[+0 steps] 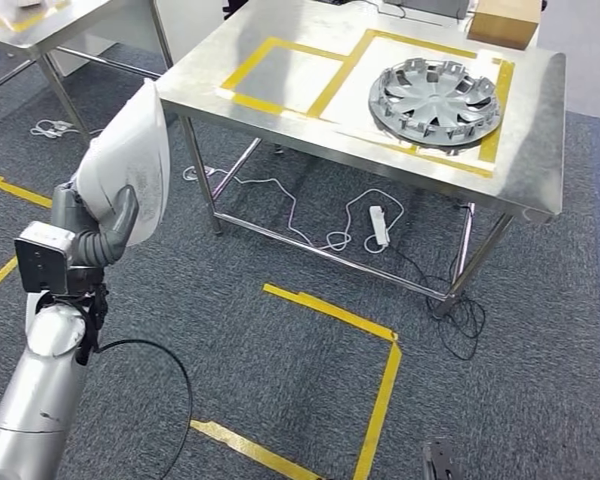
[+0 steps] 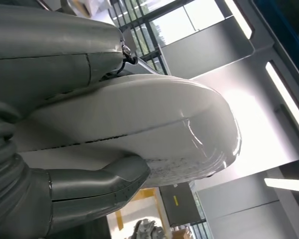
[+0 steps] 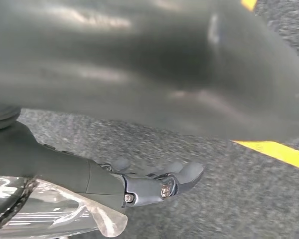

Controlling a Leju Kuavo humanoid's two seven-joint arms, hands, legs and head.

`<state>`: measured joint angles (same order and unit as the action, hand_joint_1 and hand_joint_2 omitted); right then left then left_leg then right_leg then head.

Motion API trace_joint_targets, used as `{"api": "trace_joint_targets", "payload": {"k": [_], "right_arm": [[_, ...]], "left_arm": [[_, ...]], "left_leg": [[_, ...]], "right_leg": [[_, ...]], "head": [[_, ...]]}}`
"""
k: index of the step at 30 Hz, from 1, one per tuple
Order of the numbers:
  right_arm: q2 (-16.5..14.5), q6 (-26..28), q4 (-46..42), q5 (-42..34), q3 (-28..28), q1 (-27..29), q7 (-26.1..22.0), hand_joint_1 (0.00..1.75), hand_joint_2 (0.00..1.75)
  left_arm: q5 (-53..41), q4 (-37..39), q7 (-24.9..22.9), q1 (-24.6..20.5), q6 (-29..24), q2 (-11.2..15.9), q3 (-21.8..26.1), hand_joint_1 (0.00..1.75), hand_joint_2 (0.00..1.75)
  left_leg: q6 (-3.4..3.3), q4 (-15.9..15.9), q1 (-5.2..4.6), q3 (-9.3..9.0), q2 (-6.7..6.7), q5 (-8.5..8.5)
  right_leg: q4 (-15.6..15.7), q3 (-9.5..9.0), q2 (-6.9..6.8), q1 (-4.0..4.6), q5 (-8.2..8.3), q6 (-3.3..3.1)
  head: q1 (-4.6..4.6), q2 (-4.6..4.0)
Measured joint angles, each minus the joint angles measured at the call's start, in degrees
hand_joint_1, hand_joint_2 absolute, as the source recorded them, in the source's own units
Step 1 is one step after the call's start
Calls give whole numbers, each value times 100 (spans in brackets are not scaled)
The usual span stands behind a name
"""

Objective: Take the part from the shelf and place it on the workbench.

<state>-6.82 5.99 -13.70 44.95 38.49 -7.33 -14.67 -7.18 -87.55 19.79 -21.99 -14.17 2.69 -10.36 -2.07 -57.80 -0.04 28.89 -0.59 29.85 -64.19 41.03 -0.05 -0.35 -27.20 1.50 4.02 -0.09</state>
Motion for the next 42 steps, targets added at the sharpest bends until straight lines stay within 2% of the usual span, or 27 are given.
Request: {"api": "trace_joint_targets", "payload": {"k": [2,3,4,6,8,10,11,12,13,15,17,20,22,23,25,26,27,28,30,31,33,35,37,38,40,41,42], "right_arm": [[0,1,0,-1,0,10,4,0,0],[0,2,0,-2,0,13,7,0,0],[0,3,0,-2,0,9,9,0,0],[-1,4,0,-2,0,-3,8,0,0],[0,4,0,-3,0,-23,5,0,0],[1,4,0,-4,0,-38,3,0,0],[1,4,0,-4,0,-39,4,0,0],[1,3,0,-4,0,-36,5,0,0],[-1,2,0,-4,0,-31,7,0,0],[-3,0,0,-3,0,-30,9,0,0],[-4,1,-1,-3,0,-44,7,0,0],[-4,2,-2,-4,0,-51,8,0,0],[-3,4,-2,-4,0,-52,9,0,0],[-3,5,-2,-4,0,-55,9,0,0],[-4,4,-2,-4,-1,-54,9,0,0],[-4,3,-2,-4,-2,-47,9,0,0],[-4,3,-2,-4,-2,-40,9,0,0],[-4,3,-2,-4,-2,-36,9,0,0],[-3,4,-2,-4,-2,-44,9,0,0],[1,5,-2,-4,-2,-54,9,0,0],[8,6,-2,-4,-4,-64,9,0,0],[9,7,-2,-4,-7,-57,10,0,0],[4,7,-3,-4,-16,-54,10,0,0],[2,7,-3,-4,-20,-59,9,0,0],[2,5,-4,-4,-25,-65,9,0,0],[2,4,-4,-4,-26,-63,9,0,0],[2,3,-4,-4,-27,-58,9,0,0]], "left_arm": [[8,-1,2,7,11,-4,-1,175,175],[13,-2,3,12,16,-5,-3,175,175],[16,-5,5,15,20,-6,-4,175,175],[16,-11,10,10,20,-4,-7,175,175],[16,-15,15,8,20,-4,-11,175,175],[16,-14,16,22,20,-1,-15,175,175],[16,-14,16,31,20,1,-16,175,175],[16,-14,15,35,20,2,-16,175,175],[17,-15,15,35,20,1,-17,175,175],[18,-15,16,32,20,0,-17,175,175],[18,-15,16,25,20,-1,-19,175,175],[19,-16,15,29,20,1,-23,175,175],[19,-17,16,19,19,1,-22,175,175],[20,-17,17,14,18,-2,-22,175,175],[24,-18,19,15,18,-10,-22,175,175],[28,-18,20,23,18,-12,-22,175,175],[32,-18,21,29,18,-13,-22,175,175],[35,-18,24,33,17,-14,-22,175,175],[37,-18,35,34,15,-15,-22,175,175],[41,-18,43,31,14,-15,-22,175,175],[49,-18,55,32,8,-15,-22,175,175],[53,-21,63,41,1,-15,-23,175,175],[55,-31,73,35,-2,-15,-23,175,175],[57,-37,77,28,-1,-15,-22,175,175],[64,-40,81,32,15,-12,-22,175,175],[67,-40,81,47,25,-9,-22,175,175],[71,-40,80,60,36,-6,-22,175,175]], "left_leg": [[63,-10,-10,-100,-12,123],[98,-23,-12,-124,-19,158],[131,-31,-10,-129,-25,171],[185,-279,-4,-24,-16,117],[245,-917,11,359,-1,174],[293,-1563,35,817,5,504],[307,-1710,46,971,7,645],[316,-1695,53,1046,9,655],[320,-1502,58,1032,11,496],[310,-764,60,826,21,-109],[256,-198,40,672,34,-409],[138,-95,29,661,31,-459],[69,-59,48,639,35,-487],[41,-42,58,629,39,-492],[11,-43,49,627,40,-481],[4,-45,42,627,39,-475],[-1,-46,35,624,36,-470],[-2,-47,29,619,31,-465],[10,-48,20,597,21,-450],[27,-55,6,594,17,-438],[78,-61,3,597,16,-430],[139,-48,10,592,14,-435],[201,-162,12,622,17,-335],[232,-374,18,705,19,-202],[285,-1096,49,1025,22,157],[306,-1448,63,1190,23,287],[321,-1650,72,1289,24,321]], "right_leg": [[484,-126,5,27,425,-68],[559,-153,4,41,486,-100],[559,-197,4,45,456,-124],[594,-265,1,21,441,-170],[630,-350,1,-9,394,-222],[635,-420,9,-14,322,-253],[634,-459,16,-14,283,-251],[632,-505,22,-14,243,-241],[630,-557,26,-16,204,-226],[625,-658,30,-18,134,-187],[614,-678,34,-6,95,-138],[615,-642,28,4,66,-50],[442,-561,23,0,-74,7],[179,-435,21,-5,-225,28],[-586,-74,19,-12,-571,55],[-898,87,19,-15,-669,59],[-1022,165,19,-16,-662,57],[-917,130,19,-15,-546,45],[-164,-221,20,-6,-149,-8],[230,-433,20,3,-14,-41],[627,-661,24,30,59,-83],[664,-695,28,38,58,-108],[712,-733,22,8,83,-159],[735,-755,16,-12,92,-187],[740,-773,10,-21,84,-219],[739,-777,10,-20,79,-225],[737,-780,12,-20,75,-225]], "head": [[-1,1],[-1,1],[-2,2],[-9,1],[-18,0],[-18,1],[-20,1],[-19,1],[-20,0],[-18,0],[-21,1],[-26,1],[-14,1],[-6,1],[7,1],[5,0],[6,0],[7,0],[8,0],[5,0],[1,0],[2,0],[-19,0],[-34,0],[-60,0],[-59,1],[-60,1]]}}
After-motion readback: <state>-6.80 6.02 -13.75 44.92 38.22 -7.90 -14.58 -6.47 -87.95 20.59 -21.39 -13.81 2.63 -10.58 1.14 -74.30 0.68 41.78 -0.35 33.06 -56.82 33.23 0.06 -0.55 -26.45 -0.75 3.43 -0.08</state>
